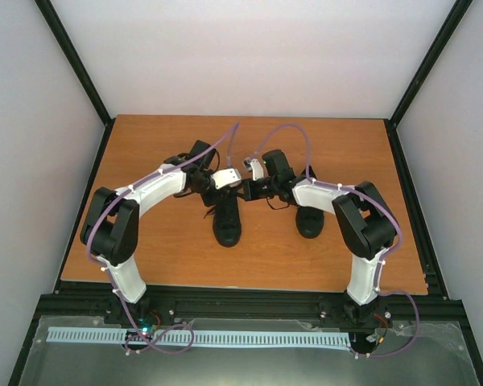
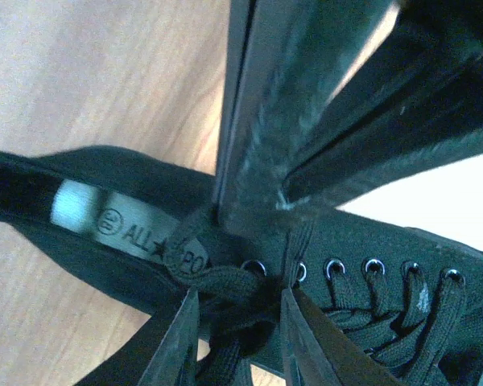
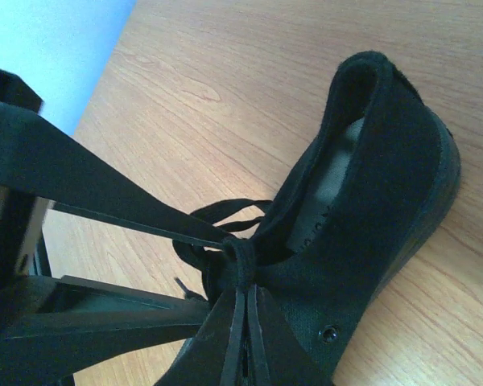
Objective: Tie the shoes
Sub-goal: Tie the shoelace on the shoe.
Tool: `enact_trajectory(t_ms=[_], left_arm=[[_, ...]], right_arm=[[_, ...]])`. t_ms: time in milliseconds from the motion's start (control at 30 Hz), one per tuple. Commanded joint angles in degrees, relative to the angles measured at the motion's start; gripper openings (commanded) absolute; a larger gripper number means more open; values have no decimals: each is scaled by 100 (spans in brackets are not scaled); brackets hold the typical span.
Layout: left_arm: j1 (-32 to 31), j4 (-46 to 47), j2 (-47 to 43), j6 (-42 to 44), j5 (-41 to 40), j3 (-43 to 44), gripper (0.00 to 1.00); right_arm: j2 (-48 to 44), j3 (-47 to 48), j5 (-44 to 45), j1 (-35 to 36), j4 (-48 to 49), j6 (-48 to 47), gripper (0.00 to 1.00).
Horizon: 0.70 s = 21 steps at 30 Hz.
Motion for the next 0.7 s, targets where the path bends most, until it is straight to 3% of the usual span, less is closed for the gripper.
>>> enact_trajectory(t_ms=[0,200,533,667], left_arm=[[-46,56,148,130,80,-125,31],[-42,121,224,111,109,-284,32],[83,198,322,112,116,-376,18],[101,190,390,127,136,-373,16]], right_arm=[[-310,-81,186,26,-15,28,3],[-368,-111,235,23,-69,21,3],[-614,-247,236,-19,-234,-80,3],[-702,-291,281,-34,-271,-98,3]])
